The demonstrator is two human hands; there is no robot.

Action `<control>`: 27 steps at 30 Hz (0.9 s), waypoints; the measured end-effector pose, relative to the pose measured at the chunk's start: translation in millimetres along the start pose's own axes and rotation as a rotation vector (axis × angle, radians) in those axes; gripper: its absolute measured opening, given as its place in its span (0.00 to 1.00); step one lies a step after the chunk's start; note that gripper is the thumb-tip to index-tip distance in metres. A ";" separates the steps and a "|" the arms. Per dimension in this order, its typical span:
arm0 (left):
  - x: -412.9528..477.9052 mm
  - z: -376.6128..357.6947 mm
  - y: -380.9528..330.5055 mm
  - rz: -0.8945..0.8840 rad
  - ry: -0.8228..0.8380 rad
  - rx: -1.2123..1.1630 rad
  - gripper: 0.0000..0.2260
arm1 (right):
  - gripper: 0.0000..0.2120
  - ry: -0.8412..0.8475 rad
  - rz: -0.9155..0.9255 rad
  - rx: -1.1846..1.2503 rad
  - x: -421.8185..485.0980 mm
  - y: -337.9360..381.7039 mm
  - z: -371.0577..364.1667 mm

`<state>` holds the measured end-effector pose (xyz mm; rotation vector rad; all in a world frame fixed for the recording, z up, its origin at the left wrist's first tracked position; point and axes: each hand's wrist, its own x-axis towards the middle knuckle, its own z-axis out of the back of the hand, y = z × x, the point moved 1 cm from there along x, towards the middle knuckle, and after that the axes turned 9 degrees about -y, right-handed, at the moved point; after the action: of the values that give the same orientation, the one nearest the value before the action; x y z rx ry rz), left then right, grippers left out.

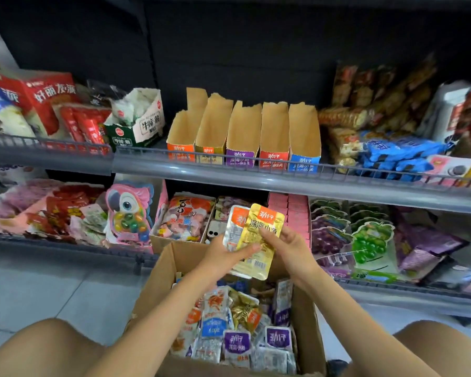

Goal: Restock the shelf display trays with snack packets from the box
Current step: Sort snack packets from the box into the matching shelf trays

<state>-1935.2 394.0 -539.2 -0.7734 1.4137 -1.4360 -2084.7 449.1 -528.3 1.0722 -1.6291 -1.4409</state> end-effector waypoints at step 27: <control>-2.3 48.3 -94.8 0.038 0.136 -0.148 0.43 | 0.19 0.073 -0.047 -0.078 44.8 95.2 -17.5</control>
<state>-1908.0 367.1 -439.9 -0.7479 1.6446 -1.3879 -2099.7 404.7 -432.5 1.1122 -1.4935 -1.4664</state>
